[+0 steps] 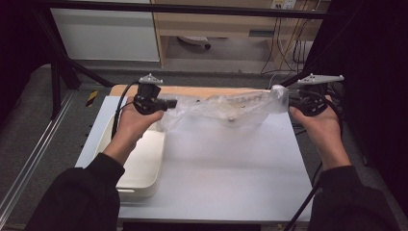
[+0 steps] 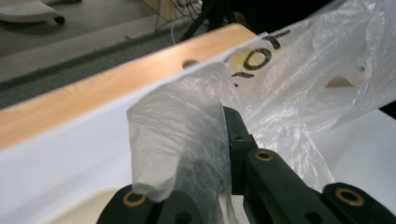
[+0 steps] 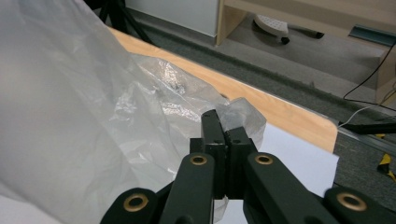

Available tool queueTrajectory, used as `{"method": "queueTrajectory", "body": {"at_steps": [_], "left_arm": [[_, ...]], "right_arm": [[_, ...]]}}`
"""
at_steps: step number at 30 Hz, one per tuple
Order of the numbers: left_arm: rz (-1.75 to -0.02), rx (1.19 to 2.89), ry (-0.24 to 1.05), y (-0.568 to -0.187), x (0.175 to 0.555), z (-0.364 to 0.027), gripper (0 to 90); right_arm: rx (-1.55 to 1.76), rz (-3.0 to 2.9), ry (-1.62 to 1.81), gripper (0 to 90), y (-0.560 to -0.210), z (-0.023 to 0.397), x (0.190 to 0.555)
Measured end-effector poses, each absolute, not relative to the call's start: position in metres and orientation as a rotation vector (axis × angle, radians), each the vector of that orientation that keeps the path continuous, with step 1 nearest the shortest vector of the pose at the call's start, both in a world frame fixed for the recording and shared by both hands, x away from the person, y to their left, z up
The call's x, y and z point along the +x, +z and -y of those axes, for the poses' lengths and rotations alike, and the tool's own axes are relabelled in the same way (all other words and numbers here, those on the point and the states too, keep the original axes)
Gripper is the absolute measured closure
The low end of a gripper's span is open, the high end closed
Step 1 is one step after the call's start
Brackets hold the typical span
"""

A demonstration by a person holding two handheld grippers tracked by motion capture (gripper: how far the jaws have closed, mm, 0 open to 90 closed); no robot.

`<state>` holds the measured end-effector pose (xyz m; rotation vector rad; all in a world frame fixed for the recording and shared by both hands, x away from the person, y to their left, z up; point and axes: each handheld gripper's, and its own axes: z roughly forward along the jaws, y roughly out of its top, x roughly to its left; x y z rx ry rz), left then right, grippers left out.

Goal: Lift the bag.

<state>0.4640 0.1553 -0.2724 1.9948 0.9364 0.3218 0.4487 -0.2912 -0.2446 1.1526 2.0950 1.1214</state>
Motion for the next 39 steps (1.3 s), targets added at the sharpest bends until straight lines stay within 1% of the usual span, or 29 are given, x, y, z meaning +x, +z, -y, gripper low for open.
{"method": "queueTrajectory", "body": {"at_steps": [2, 5, 10, 18, 26, 30, 32, 39], "left_arm": [[-0.921, 2.001, 0.298, -0.281, 0.450, -0.155, 90.0], [-0.884, 2.044, 0.297, -0.295, 0.427, -0.150, 90.0], [-0.866, 2.086, 0.310, -0.315, 0.407, -0.143, 90.0], [-0.832, 2.130, 0.260, -0.344, 0.370, -0.132, 90.0], [-0.789, 2.240, 0.224, -0.372, 0.338, -0.121, 90.0], [-0.784, 2.262, 0.218, -0.381, 0.328, -0.118, 90.0], [-0.782, 2.285, 0.236, -0.386, 0.326, -0.118, 90.0], [-0.821, 2.259, 0.241, -0.396, 0.324, -0.125, 90.0]], "right_arm": [[1.147, -2.101, 1.127, 90.0, -0.253, 0.294, 0.438], [1.143, -2.117, 1.119, 90.0, -0.266, 0.297, 0.424], [1.169, -2.126, 1.117, 90.0, -0.293, 0.302, 0.407], [1.233, -2.171, 1.127, 90.0, -0.345, 0.307, 0.380], [1.261, -2.280, 1.083, 90.0, -0.392, 0.308, 0.350], [1.252, -2.319, 1.028, 90.0, -0.405, 0.309, 0.341], [1.261, -2.335, 1.010, 90.0, -0.409, 0.310, 0.337], [1.293, -2.371, 0.942, 90.0, -0.429, 0.311, 0.331]]}}
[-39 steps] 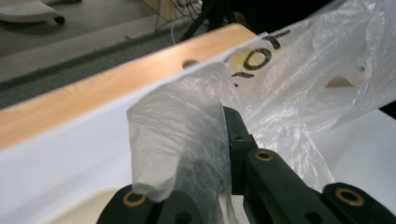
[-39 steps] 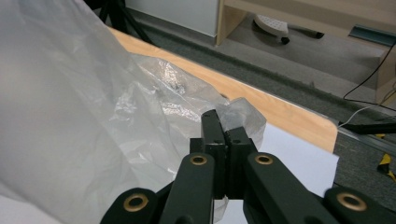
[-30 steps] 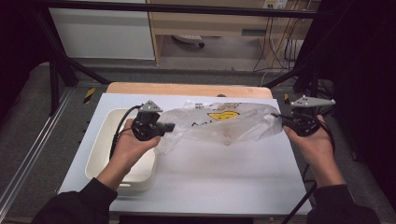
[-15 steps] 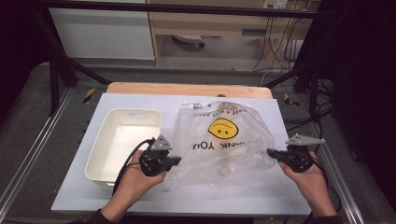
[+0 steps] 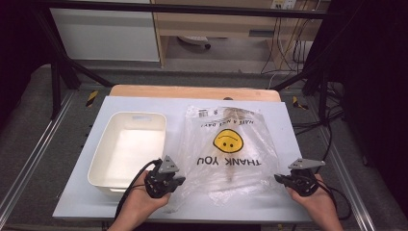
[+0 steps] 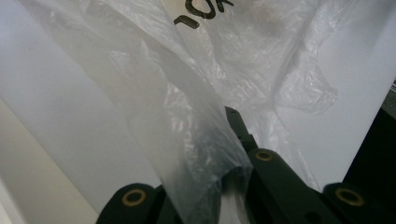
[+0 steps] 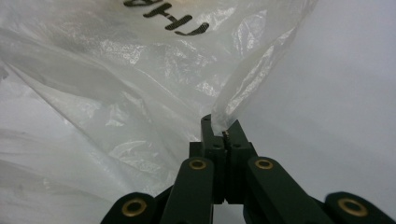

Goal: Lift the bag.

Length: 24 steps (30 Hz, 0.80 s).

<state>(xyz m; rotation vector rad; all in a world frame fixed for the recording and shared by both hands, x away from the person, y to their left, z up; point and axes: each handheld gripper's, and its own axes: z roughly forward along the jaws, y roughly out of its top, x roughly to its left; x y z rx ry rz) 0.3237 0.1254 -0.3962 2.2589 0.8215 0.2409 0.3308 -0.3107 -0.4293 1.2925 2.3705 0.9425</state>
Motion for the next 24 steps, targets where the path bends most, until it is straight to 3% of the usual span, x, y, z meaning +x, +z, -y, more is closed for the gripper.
{"method": "queueTrajectory", "body": {"at_steps": [3, 6, 10, 15, 17, 24], "left_arm": [[-0.826, 2.234, 0.257, -0.398, 0.323, -0.127, 87.2], [-0.844, 2.194, 0.285, -0.395, 0.322, -0.127, 71.6], [-0.888, 2.115, 0.341, -0.387, 0.321, -0.126, 40.0], [-0.921, 2.011, 0.349, -0.379, 0.324, -0.129, 20.2], [-0.936, 1.992, 0.356, -0.377, 0.326, -0.130, 15.6], [-0.961, 1.923, 0.369, -0.375, 0.331, -0.138, 10.8]], "right_arm": [[1.303, -2.380, 0.934, 90.0, -0.437, 0.310, 0.331], [1.304, -2.376, 0.953, 88.2, -0.439, 0.307, 0.331], [1.299, -2.312, 1.018, 62.3, -0.432, 0.305, 0.332], [1.291, -2.248, 1.072, 35.6, -0.427, 0.305, 0.333], [1.295, -2.223, 1.076, 25.3, -0.426, 0.304, 0.333], [1.274, -2.179, 1.103, 14.9, -0.422, 0.300, 0.334]]}}
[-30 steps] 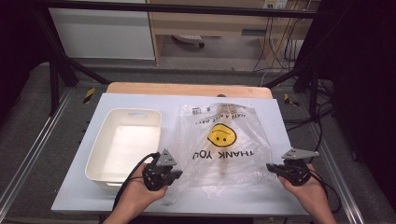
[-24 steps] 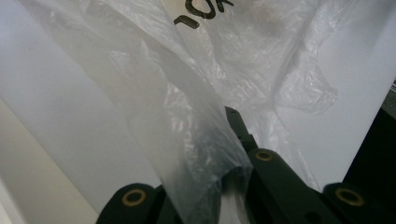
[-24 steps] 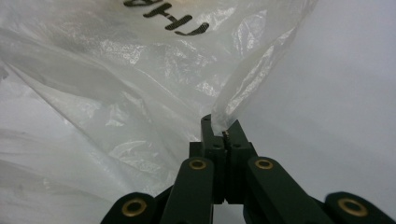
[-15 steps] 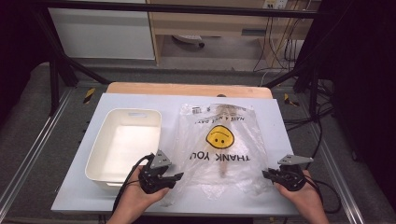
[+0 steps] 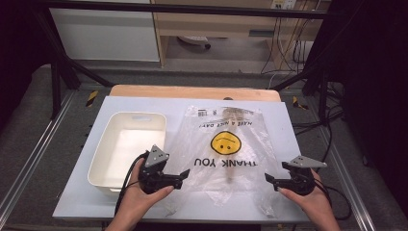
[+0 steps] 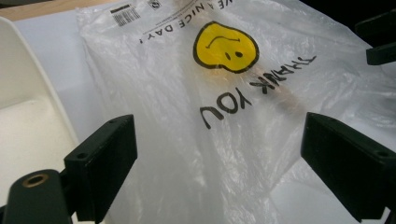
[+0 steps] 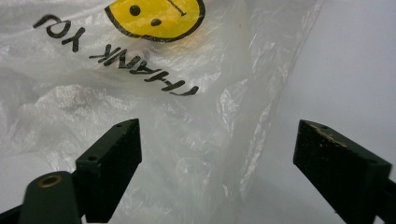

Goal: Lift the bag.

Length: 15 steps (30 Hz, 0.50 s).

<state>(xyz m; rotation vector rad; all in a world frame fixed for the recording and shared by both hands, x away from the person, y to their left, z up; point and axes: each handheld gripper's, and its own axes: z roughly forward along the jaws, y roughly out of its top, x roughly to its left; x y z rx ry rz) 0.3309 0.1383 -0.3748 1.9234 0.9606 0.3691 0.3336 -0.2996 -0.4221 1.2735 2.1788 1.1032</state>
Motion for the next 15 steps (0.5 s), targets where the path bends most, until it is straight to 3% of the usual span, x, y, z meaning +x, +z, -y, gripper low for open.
{"method": "queueTrajectory", "body": {"at_steps": [5, 15], "left_arm": [[-0.960, 1.860, 0.391, -0.364, 0.336, -0.143, 10.5], [-0.995, 1.777, 0.507, -0.347, 0.342, -0.188, 9.0]], "right_arm": [[1.280, -2.144, 1.134, 7.6, -0.416, 0.297, 0.337], [1.260, -2.014, 1.216, 4.0, -0.398, 0.288, 0.353]]}}
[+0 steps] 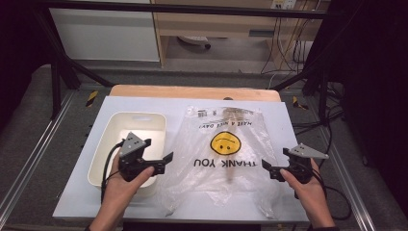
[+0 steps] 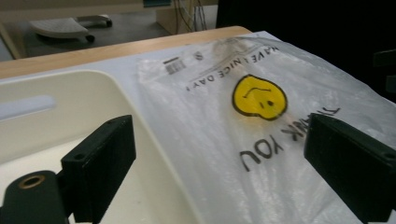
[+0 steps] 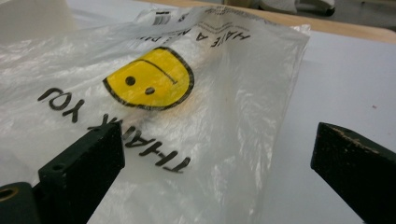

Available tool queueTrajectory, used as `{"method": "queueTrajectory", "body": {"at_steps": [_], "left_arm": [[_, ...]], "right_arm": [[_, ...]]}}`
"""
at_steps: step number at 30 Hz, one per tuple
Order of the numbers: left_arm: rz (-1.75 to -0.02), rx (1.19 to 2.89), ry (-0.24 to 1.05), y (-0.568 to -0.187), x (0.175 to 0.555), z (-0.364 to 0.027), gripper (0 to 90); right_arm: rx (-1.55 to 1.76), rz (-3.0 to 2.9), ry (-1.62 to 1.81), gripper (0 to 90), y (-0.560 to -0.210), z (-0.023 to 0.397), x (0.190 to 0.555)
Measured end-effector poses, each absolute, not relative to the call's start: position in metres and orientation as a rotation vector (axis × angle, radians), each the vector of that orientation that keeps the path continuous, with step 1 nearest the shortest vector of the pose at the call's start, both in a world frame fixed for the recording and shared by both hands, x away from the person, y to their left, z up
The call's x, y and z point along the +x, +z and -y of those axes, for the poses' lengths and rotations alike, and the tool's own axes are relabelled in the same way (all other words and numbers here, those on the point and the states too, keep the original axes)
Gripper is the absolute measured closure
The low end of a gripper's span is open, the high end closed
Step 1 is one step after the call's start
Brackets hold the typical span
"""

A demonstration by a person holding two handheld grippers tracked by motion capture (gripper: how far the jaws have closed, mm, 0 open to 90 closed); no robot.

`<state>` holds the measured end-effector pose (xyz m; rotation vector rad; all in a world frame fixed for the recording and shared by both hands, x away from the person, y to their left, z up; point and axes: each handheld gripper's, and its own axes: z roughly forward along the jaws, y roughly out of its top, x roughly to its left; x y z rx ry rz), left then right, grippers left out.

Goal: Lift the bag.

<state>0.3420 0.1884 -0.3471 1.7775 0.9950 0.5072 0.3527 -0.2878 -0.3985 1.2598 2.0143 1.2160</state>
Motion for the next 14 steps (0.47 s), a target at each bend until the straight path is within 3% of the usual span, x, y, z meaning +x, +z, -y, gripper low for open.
{"method": "queueTrajectory", "body": {"at_steps": [14], "left_arm": [[-1.121, 1.643, 0.625, -0.368, 0.321, -0.283, 9.2]], "right_arm": [[1.298, -1.897, 1.183, 7.1, -0.416, 0.296, 0.357]]}}
